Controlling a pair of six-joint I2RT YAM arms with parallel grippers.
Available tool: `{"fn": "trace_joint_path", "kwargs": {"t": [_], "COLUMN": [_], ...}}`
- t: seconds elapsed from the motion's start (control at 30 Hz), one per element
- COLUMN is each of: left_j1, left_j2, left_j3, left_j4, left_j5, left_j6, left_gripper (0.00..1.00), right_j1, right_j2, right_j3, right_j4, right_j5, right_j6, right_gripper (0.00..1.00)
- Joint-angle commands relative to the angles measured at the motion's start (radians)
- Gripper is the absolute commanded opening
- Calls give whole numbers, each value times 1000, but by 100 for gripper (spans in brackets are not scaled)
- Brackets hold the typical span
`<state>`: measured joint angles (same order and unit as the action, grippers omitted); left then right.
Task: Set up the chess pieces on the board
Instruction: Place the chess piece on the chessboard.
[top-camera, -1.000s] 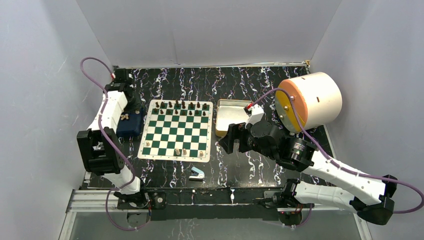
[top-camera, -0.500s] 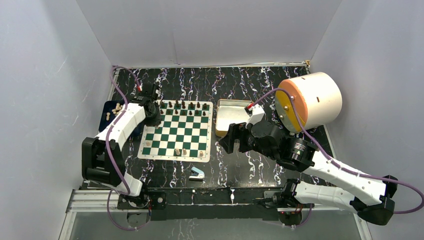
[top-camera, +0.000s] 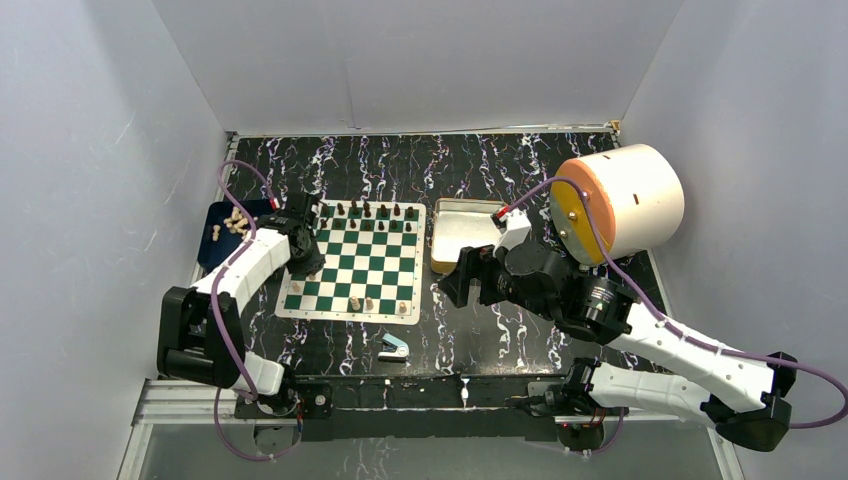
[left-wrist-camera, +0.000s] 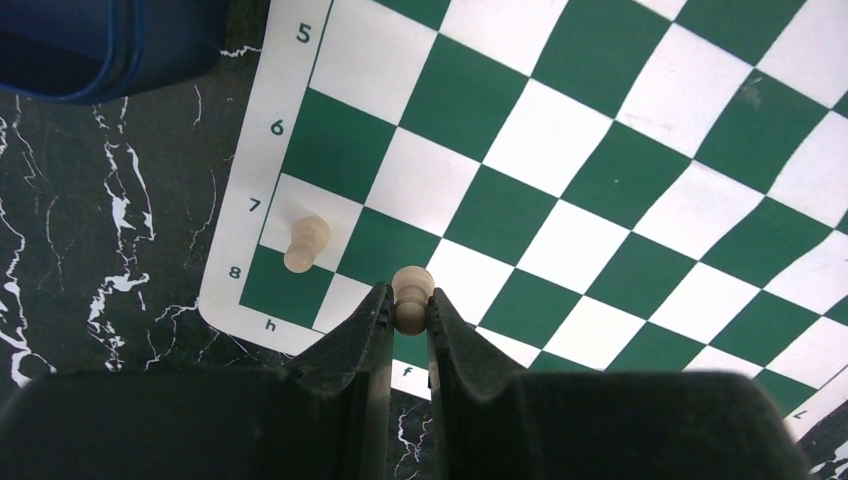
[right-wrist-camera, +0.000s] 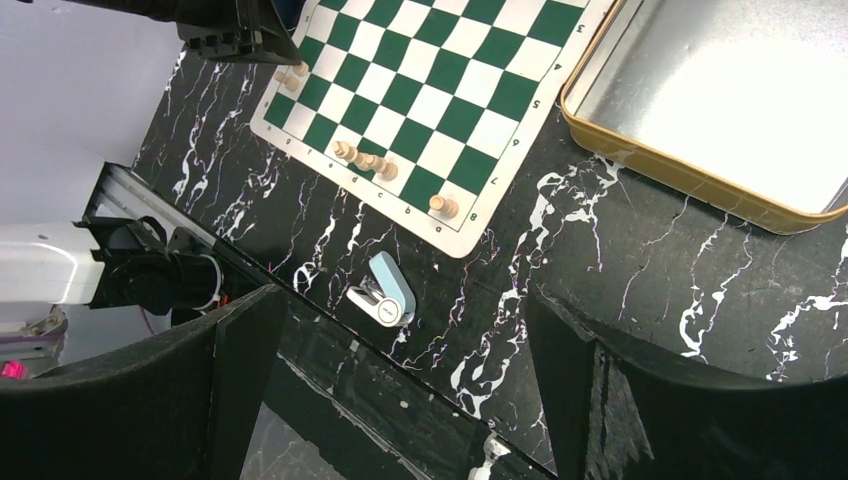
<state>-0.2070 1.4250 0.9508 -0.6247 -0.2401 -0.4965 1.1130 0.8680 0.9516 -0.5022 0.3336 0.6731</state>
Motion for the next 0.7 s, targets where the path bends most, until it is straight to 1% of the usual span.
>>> {"fn": "trace_joint_path", "kwargs": {"t": [0.0,0.3,0.67], "left_j1": [-3,-2,-2], "left_j2": [-32,-33,-6], "left_j3": [-33,-97,-112], "left_j4": [32,72,99], "left_j5": [-29,-41,-48], "left_j6": [-31,-43,-34], "left_gripper": [10,10,10], "right_j1": [-2,-2,-3], "right_j2": [-25,-24,-12], "right_j3": [2,3,9], "right_j4": [11,11,15], "right_j5": [2,-1,-3], "right_j6": [8,13,14], "right_gripper": [99,99,99]}}
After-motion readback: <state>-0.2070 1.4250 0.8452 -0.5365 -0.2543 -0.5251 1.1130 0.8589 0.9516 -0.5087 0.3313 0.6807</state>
